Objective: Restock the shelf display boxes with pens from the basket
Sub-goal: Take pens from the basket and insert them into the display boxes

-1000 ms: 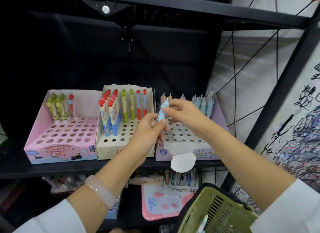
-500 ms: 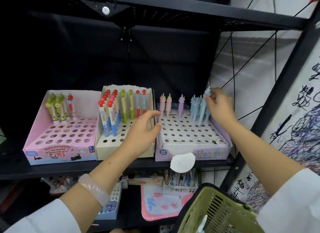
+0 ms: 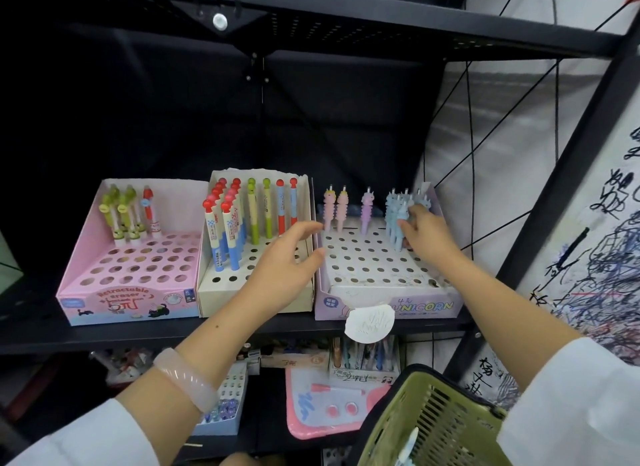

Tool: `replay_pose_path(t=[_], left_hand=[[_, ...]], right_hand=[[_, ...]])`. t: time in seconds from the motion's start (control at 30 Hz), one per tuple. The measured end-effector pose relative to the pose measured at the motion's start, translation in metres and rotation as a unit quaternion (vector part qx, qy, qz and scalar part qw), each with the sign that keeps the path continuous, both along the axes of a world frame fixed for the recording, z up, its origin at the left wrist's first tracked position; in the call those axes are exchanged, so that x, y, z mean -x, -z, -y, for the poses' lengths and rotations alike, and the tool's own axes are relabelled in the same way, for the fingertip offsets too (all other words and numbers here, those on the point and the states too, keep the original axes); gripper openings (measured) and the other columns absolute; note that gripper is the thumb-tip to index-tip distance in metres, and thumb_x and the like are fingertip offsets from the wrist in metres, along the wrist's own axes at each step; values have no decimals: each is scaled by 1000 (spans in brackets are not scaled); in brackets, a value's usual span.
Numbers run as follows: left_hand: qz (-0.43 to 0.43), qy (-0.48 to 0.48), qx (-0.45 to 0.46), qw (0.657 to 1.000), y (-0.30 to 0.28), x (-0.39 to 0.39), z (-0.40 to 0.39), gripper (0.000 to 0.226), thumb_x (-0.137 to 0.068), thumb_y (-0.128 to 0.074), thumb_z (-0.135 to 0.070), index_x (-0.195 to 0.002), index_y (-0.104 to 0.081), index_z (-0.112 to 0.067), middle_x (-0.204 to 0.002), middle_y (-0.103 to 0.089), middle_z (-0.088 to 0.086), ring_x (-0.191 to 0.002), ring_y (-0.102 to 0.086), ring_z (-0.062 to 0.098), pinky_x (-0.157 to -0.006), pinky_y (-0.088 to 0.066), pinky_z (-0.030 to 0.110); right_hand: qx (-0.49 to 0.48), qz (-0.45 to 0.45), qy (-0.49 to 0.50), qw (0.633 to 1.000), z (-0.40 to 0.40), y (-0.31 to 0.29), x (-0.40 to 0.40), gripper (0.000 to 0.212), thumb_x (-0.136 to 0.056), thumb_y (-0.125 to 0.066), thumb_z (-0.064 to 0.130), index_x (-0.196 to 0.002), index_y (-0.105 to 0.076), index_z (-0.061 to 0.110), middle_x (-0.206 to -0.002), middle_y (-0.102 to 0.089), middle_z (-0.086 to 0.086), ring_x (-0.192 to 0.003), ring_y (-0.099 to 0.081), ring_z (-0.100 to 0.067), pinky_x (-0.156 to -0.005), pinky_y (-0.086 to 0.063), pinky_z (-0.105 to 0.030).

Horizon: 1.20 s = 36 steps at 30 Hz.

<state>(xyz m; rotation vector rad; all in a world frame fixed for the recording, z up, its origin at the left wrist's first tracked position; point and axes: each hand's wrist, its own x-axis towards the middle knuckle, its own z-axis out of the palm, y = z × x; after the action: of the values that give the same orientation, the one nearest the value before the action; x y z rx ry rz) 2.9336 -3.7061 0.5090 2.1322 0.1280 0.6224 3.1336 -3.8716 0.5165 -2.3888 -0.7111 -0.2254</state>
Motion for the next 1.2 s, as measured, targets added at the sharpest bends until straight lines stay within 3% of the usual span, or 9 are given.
replay_pose_path(t=[0.13,0.23,0.33,0.43,0.53,0.67,0.77,1.0,1.2], left_hand=[[-2,5,15,1000,-1,7,3,37,-94,-51,-22,-130,-45,-28,-125,-45,-19,-121,-38,-3,-97,-30,20],[-2,26,43,999,7,18,16,34,-93,-52,-25,-124,-45,-35,-120,-47,-28,-117,-40,-8,-97,-29,12],[-29,64,65,995,31,36,40,34,-91,-54,-24,-123,-46,-35,-117,-49,-30,-112,-44,-13,-92,-31,2],[-52,94,86,990,65,56,68,32,-91,-55,-17,-118,-48,-34,-121,-54,-18,-113,-48,-9,-96,-34,5],[-80,111,76,988,100,71,93,32,-91,-54,-14,-114,-48,-35,-119,-55,-19,-114,-48,-5,-99,-33,9],[-151,148,43,976,137,77,119,29,-94,-50,-26,-116,-45,-45,-115,-44,-37,-103,-37,-27,-83,-24,-8],[-185,155,15,970,161,73,131,31,-95,-49,-24,-125,-50,-33,-121,-48,-23,-113,-38,-11,-87,-29,3],[-181,160,0,970,177,69,136,30,-95,-48,-21,-112,-47,-46,-135,-48,-14,-128,-37,-2,-104,-26,20],[-182,151,7,972,179,70,136,29,-95,-48,-20,-120,-54,-34,-136,-49,-12,-127,-39,0,-106,-28,22]], right_hand=[[23,29,27,999,7,-4,13,40,-95,-49,19,-132,-44,5,-107,-62,-19,-97,-59,-34,-82,-47,-34],[-43,30,7,999,17,-12,43,32,-94,-47,15,-126,-50,11,-106,-62,-14,-88,-61,-24,-78,-50,-32],[-83,-69,-120,987,34,-14,87,19,-95,-47,12,-109,-58,17,-93,-67,-7,-72,-63,-11,-69,-55,-24],[-54,-183,-216,958,61,6,125,14,-95,-48,14,-96,-61,19,-80,-69,0,-66,-64,-6,-64,-55,-18],[36,-247,-210,945,89,63,145,15,-95,-50,17,-87,-62,22,-77,-69,5,-70,-65,-7,-65,-53,-17],[262,-228,-143,927,125,179,146,18,-92,-50,13,-104,-62,7,-101,-68,-10,-94,-64,-24,-82,-49,-30],[352,-261,-70,896,148,247,147,40,-91,-53,23,-126,-48,5,-121,-60,-17,-109,-57,-30,-89,-47,-37],[528,-190,-6,828,151,320,163,82,-90,-49,49,-148,-8,8,-153,-16,-14,-141,-10,-36,-111,-20,-48],[597,-62,-19,800,146,330,163,65,-91,-45,49,-136,-35,3,-135,-40,-15,-124,-32,-33,-101,-31,-42]])
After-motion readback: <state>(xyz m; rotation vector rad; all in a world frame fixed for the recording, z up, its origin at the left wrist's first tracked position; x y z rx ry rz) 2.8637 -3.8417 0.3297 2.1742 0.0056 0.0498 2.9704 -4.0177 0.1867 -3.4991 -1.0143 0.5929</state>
